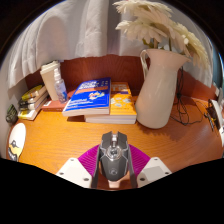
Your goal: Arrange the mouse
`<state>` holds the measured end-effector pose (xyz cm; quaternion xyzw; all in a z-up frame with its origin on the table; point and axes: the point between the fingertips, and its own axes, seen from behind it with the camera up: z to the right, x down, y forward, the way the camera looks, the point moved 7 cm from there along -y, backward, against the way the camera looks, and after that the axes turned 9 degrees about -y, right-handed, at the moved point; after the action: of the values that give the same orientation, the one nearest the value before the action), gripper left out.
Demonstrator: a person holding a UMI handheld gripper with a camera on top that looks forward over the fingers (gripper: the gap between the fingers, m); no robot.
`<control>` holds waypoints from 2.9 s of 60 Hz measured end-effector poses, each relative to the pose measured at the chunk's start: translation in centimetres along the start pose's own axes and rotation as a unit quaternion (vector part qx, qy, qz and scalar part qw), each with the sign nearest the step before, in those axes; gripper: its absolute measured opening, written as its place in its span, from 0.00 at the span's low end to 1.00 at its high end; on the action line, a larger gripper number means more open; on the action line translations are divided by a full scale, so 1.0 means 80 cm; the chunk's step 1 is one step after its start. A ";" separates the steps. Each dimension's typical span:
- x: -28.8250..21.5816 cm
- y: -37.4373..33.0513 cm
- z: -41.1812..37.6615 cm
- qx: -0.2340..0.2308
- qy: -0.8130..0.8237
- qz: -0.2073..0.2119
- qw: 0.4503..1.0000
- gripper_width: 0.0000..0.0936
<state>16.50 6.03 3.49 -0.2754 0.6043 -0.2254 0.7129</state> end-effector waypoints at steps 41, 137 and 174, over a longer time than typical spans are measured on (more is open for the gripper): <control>-0.262 -0.199 -0.172 0.070 -0.004 0.150 0.986 0.32; -0.157 -0.360 -0.373 -0.041 0.001 0.116 0.992 0.92; 0.004 -0.525 -0.218 0.010 0.015 0.120 0.993 0.91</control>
<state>-0.17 -27.61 29.15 -0.1900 0.6415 -0.1483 0.7283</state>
